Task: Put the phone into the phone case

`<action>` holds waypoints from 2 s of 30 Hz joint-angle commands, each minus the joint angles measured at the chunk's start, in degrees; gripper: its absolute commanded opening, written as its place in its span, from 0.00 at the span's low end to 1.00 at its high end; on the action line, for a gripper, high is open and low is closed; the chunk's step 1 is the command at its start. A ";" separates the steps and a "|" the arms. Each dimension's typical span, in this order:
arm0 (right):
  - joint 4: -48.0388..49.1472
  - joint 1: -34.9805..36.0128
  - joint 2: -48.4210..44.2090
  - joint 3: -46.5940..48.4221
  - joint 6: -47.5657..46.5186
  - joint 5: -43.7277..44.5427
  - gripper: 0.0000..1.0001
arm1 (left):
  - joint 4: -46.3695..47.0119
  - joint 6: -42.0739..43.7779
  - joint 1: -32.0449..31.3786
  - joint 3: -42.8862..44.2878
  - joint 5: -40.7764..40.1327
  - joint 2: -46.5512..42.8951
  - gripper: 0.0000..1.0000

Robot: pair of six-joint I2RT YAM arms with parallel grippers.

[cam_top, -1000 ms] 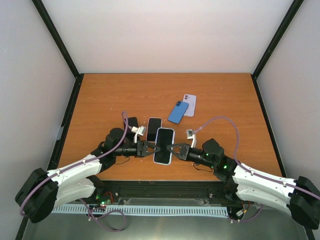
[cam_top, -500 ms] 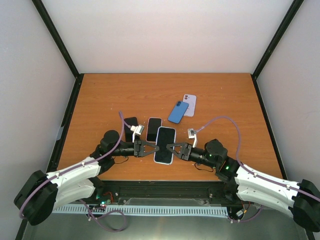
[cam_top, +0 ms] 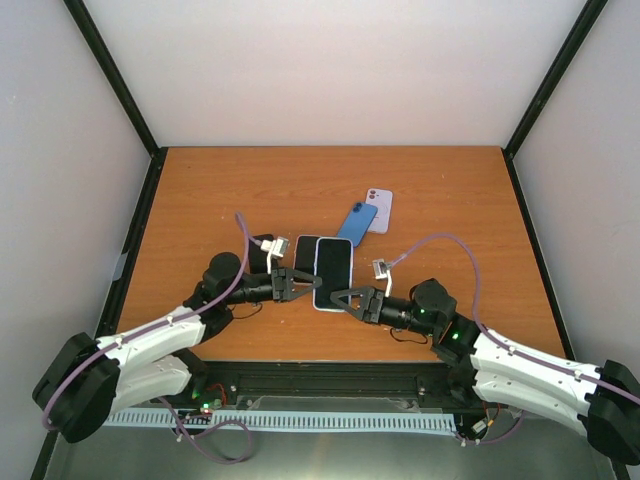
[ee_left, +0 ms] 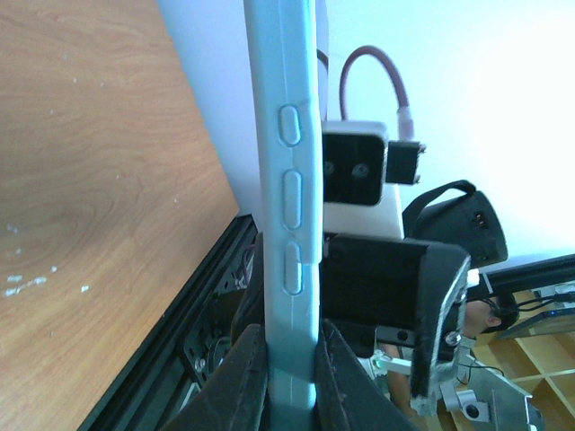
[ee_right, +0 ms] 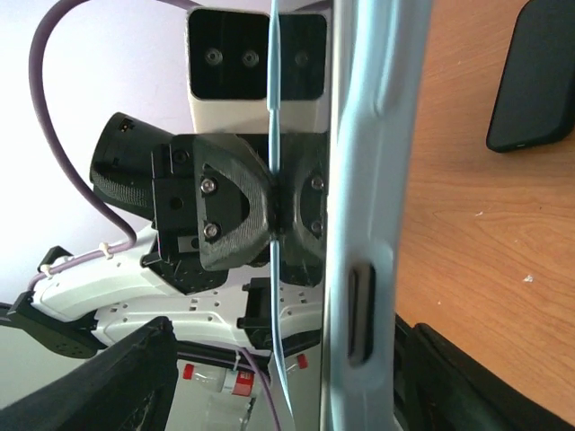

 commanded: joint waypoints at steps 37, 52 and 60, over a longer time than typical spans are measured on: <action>-23.65 0.40 -9.54 9.63 -11.04 12.01 0.78 | -12.19 22.46 -0.12 7.85 19.27 -0.50 0.00; -20.65 0.45 -15.84 5.15 -11.75 18.15 0.36 | -16.86 25.37 -0.08 9.10 20.67 3.39 0.00; -23.51 0.40 -18.45 5.15 -11.19 21.21 0.03 | -27.27 26.98 -0.12 12.48 13.88 6.70 0.00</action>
